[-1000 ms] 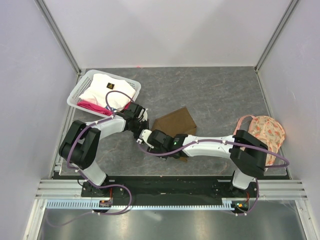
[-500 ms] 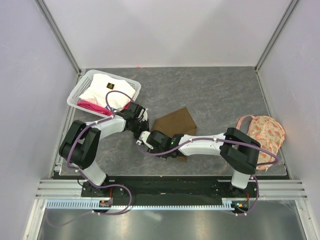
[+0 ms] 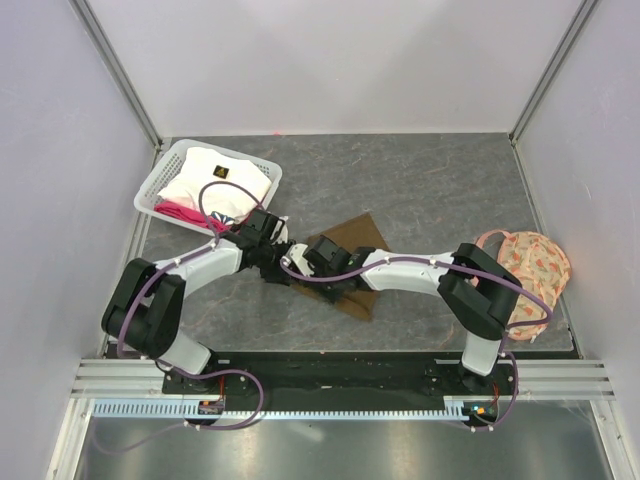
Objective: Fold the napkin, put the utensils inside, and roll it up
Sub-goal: Roll the napkin with the utensil
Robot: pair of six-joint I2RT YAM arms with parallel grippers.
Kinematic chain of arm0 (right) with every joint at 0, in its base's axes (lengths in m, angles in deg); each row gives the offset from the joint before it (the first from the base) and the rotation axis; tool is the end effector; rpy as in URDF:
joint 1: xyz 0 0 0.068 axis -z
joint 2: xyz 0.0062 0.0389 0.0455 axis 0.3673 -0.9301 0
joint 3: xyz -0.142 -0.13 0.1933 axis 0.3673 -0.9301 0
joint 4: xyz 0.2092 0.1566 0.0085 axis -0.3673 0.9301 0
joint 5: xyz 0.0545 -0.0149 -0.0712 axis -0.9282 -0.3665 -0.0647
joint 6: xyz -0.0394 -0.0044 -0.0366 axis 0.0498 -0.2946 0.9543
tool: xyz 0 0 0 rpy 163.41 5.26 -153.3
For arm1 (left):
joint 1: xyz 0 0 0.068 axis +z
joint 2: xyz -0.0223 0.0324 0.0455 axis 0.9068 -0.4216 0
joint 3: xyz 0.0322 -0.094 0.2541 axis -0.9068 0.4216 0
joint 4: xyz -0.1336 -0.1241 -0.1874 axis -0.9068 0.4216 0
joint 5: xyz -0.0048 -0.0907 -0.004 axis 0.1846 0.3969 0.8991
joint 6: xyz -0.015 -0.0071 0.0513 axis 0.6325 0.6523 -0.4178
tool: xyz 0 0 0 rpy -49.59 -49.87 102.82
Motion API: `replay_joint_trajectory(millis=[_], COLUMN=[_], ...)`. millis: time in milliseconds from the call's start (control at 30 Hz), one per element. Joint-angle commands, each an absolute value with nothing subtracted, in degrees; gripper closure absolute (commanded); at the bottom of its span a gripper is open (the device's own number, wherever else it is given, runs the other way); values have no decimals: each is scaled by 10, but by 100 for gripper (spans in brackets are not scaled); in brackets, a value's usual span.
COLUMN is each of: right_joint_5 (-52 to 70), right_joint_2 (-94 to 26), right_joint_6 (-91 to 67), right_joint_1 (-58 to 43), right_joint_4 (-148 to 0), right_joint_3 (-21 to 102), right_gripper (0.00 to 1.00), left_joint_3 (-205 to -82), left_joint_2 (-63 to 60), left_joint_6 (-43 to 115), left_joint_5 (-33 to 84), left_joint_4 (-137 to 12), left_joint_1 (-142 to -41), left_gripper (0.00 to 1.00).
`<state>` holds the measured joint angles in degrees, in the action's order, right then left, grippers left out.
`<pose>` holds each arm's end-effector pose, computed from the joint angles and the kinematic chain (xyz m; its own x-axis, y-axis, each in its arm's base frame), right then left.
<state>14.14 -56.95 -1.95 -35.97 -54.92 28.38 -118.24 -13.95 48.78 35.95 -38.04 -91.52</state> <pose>0.1941 0.3083 0.1617 -0.4130 -0.7595 -0.5026 -0.8821 0.4709 0.0132 0.2481 -0.1361 0.1635 -0.9571 0.0397 -0.2869 0.1694 0.8802 -0.4433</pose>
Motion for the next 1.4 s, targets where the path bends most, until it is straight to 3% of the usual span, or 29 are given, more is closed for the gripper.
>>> replay_joint_trajectory(millis=[0,133,333,367,467,600,833,1067,1300,1367], right_joint_5=[73,68,64,63,60,56,52,52,52,53], right_joint_2=[-618,-611,-612,-612,-613,-615,-619,-614,-611,-610], right_joint_6=[-41,-44,-45,-44,-44,-45,-48,-49,-52,-53], right_joint_1=[-359,-359,-358,-359,-358,-358,-358,-353,-341,-338], right_joint_4=[-470,-464,-459,-457,-455,-454,-452,-454,-452,-453], right_joint_3=[258,259,258,258,259,259,260,259,266,269], right_gripper=[77,78,78,78,78,78,78,78,78,77], left_joint_3=[-1156,-1113,-1062,-1055,-1037,-1027,-1009,-998,-980,-975], left_joint_2=[-93,-76,-56,-49,-45,-64,-85,-93,-95,-99], left_joint_6=[501,529,568,579,587,583,574,567,562,562], left_joint_5=[316,319,350,352,358,363,379,392,402,407], left_joint_4=[-395,-440,-548,-560,-590,-600,-663,-665,-667,-670], left_joint_1=[-913,-910,-902,-902,-894,-878,-876,-876,-876,-876], left_gripper=[47,34,31,26,23,24,36,58,67,77])
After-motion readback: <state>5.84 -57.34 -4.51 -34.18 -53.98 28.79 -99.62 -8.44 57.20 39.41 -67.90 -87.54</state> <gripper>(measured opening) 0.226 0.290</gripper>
